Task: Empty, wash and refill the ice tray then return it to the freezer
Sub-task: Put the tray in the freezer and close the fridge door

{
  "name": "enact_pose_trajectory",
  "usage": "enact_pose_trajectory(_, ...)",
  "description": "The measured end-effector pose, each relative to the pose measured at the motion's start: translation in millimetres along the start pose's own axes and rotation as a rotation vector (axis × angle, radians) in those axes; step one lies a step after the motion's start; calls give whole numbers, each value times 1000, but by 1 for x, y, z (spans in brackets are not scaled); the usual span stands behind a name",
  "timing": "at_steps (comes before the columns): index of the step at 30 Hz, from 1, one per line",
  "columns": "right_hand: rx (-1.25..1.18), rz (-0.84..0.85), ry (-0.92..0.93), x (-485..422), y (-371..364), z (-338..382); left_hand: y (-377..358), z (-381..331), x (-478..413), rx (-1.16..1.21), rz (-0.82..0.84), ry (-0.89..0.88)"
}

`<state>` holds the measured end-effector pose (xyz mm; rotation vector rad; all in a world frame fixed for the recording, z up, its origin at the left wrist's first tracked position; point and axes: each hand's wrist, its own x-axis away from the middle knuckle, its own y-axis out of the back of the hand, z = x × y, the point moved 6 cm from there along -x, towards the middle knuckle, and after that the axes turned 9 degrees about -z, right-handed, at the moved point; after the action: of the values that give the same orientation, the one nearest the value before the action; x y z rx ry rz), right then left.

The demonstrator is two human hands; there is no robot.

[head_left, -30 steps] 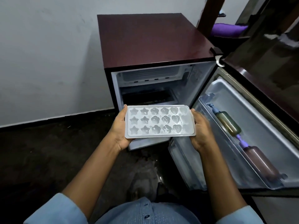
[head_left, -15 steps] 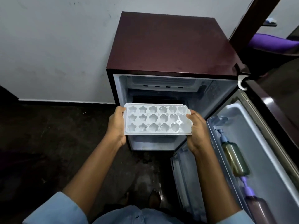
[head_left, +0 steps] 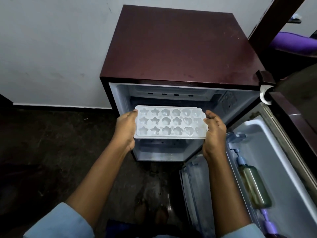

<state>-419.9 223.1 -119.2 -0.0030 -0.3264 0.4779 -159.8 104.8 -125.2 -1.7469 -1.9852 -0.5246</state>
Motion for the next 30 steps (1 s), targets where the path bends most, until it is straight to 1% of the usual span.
enact_pose_trajectory(5, -95, -44, -30, -24, -2, -8, -18, -2, -26, 51, 19, -38)
enact_pose_trajectory(12, -191, -46, 46, -58, -15, -30, -36, 7, -69, 105, 39, -79)
enact_pose_trajectory(17, -231, -4, 111, -92, -36, -44, -56, 3, -90, 189, 92, -188)
enact_pose_trajectory(19, -245, -8, 160, -106, -46, -43, -65, -3, -96, 184, 145, -251)
enact_pose_trajectory(21, -261, 36, 218, -118, -58, -38, -73, -12, -105, 171, 207, -318)
enact_pose_trajectory(24, -241, 109, 262, -134, -76, -32, -83, -25, -116, 162, 243, -408)
enact_pose_trajectory(28, -142, 121, 332, -155, -94, -27, -99, -36, -125, 133, 282, -485)
enact_pose_trajectory(30, -98, 93, 305, -160, -101, -27, -105, -39, -123, 137, 306, -508)
